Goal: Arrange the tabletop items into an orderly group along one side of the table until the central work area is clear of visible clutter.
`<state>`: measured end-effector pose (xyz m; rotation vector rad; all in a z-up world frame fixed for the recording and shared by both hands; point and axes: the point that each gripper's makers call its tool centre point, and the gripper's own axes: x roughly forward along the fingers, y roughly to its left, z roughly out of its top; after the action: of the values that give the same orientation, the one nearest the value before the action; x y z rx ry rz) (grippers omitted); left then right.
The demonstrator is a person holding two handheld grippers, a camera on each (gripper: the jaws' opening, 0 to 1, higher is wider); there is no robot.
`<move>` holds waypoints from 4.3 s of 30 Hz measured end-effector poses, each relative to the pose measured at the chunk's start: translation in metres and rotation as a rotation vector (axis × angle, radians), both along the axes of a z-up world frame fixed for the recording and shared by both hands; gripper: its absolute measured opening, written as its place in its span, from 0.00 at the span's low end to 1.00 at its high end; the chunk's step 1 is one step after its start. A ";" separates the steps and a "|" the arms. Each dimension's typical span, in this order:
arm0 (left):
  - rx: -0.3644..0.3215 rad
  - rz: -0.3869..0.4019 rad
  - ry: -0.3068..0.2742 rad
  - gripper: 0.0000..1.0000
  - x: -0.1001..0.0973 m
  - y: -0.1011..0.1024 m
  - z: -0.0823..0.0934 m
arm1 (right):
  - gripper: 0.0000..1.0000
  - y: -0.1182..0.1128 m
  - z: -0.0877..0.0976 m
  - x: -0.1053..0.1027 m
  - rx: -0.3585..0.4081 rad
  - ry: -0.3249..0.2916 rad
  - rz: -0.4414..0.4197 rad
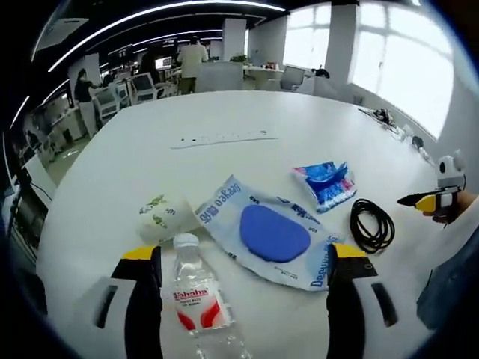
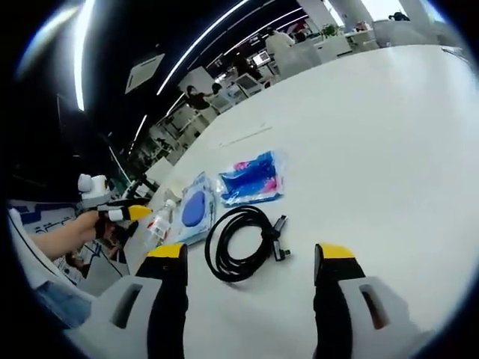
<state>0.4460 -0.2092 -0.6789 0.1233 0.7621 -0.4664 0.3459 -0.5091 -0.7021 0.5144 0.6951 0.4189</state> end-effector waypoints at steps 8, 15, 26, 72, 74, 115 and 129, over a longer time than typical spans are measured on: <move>0.072 -0.042 0.011 0.90 0.018 0.023 0.005 | 0.67 -0.002 -0.003 -0.003 0.022 0.024 -0.021; 0.179 -0.091 0.003 0.85 0.040 0.044 0.005 | 0.65 -0.002 -0.005 -0.005 0.027 0.044 -0.024; 0.264 -0.170 0.025 0.84 0.066 0.062 -0.007 | 0.63 -0.005 -0.013 -0.011 0.045 0.086 -0.053; 0.369 -0.456 0.102 0.42 0.110 0.050 -0.055 | 0.60 -0.010 -0.036 -0.011 -0.002 0.180 -0.088; 0.355 -0.422 0.090 0.41 0.111 0.053 -0.052 | 0.60 -0.008 -0.035 -0.011 -0.001 0.173 -0.083; -0.299 0.356 -0.345 0.40 0.187 0.115 0.008 | 0.60 -0.010 -0.023 -0.014 -0.012 0.151 -0.084; -0.291 0.339 -0.334 0.40 0.196 0.131 -0.036 | 0.60 0.002 -0.023 -0.017 -0.024 0.149 -0.037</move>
<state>0.6422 -0.0778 -0.7151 -0.1947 0.3703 -0.2205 0.3293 -0.5068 -0.7250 0.5387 0.8314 0.3390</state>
